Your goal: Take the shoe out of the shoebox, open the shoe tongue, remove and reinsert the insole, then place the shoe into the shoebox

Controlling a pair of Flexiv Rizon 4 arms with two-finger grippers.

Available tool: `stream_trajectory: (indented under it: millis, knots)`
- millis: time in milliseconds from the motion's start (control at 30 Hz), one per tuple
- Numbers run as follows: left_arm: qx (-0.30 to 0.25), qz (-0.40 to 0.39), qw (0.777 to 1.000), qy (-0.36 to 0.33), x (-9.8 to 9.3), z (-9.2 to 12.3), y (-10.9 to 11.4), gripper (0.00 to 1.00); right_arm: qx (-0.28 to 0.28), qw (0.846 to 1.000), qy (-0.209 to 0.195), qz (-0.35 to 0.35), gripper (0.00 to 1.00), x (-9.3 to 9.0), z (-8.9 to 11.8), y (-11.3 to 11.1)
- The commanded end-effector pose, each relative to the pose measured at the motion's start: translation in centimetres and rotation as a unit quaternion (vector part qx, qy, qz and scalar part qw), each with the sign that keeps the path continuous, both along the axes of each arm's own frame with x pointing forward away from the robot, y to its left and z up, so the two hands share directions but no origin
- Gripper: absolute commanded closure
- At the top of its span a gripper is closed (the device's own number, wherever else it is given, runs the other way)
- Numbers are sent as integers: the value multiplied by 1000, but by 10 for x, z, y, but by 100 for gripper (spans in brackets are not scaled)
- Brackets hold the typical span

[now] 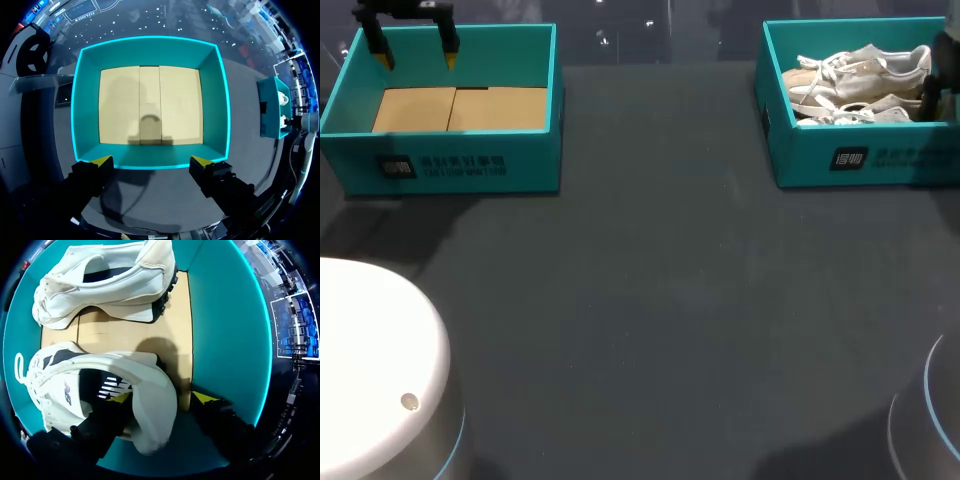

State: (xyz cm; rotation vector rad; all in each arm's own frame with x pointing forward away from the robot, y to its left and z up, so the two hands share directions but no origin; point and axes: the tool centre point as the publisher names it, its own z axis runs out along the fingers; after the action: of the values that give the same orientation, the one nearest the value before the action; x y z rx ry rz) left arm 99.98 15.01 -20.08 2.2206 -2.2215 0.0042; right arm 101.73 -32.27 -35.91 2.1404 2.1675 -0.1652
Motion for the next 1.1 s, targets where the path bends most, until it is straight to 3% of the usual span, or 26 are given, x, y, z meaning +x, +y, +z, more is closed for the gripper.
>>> stream_trajectory:
  millis: [33, 233, 267, 300, 333, 700, 1100]
  knots:
    - [0, 0, 1000, 0, 0, 0, 0, 0, 0, 1000, 2, 1, 49, 2, -2, 1]
    - [0, 0, 1000, 0, 0, 0, 0, 0, -3, 1000, 4, 1, 62, 3, -3, 1]
    - [0, 0, 1000, 0, 0, 0, 0, 0, -4, 1000, 5, 1, 74, 3, -3, 1]
    - [0, 0, 1000, 0, 0, 0, 0, 0, -4, 1000, 5, 1, 93, 3, -4, 1]
    - [0, 0, 1000, 0, 0, 0, 0, 0, -4, 1000, 6, 1, 100, 3, -4, 1]
    - [0, 0, 1000, 0, 0, 0, 0, 0, -9, 1000, 11, -26, 100, 3, 6, -5]
    - [0, 0, 1000, 0, 0, 0, 0, 0, -2, 999, 17, -47, 100, 14, 22, -7]
